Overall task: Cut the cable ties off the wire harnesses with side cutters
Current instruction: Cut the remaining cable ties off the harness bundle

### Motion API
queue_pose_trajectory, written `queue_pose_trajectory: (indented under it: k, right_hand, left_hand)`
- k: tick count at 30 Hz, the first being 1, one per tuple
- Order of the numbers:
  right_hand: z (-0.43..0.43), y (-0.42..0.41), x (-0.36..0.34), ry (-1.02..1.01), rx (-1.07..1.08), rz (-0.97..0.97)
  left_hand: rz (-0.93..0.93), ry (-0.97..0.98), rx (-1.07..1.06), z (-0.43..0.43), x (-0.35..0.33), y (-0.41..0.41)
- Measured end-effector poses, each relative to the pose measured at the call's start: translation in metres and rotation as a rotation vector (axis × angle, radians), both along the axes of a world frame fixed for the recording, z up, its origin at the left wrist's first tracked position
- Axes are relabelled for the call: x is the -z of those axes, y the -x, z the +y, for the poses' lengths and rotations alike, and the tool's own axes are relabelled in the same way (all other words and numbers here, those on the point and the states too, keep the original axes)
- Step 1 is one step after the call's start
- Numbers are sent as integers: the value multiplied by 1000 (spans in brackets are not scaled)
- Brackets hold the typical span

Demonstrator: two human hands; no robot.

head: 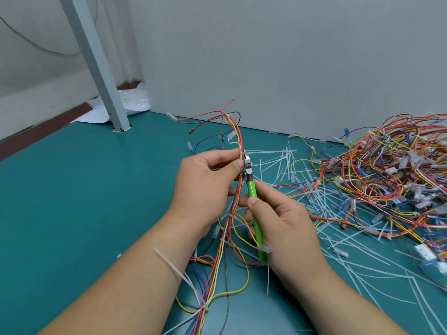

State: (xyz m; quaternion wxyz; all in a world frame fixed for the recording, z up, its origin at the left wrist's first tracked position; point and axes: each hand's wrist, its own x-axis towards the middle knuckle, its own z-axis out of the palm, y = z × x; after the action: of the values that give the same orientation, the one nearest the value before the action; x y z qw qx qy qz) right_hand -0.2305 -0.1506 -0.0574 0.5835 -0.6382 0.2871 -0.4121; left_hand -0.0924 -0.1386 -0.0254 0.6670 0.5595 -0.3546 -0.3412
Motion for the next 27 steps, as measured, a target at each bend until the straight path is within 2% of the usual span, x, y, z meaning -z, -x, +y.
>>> queue_pose_trajectory:
  k: [8,14,27]
  right_hand:
    - [0,0,4,29,10,31]
    - [3,-3,-1,-48,36,-30]
    - [4,0,-4,30,64,-9]
  left_hand:
    - [131,-7,51,0,-1,0]
    - [140,-3,55,1,-2,2]
    - [106,13,69,1,-3,2]
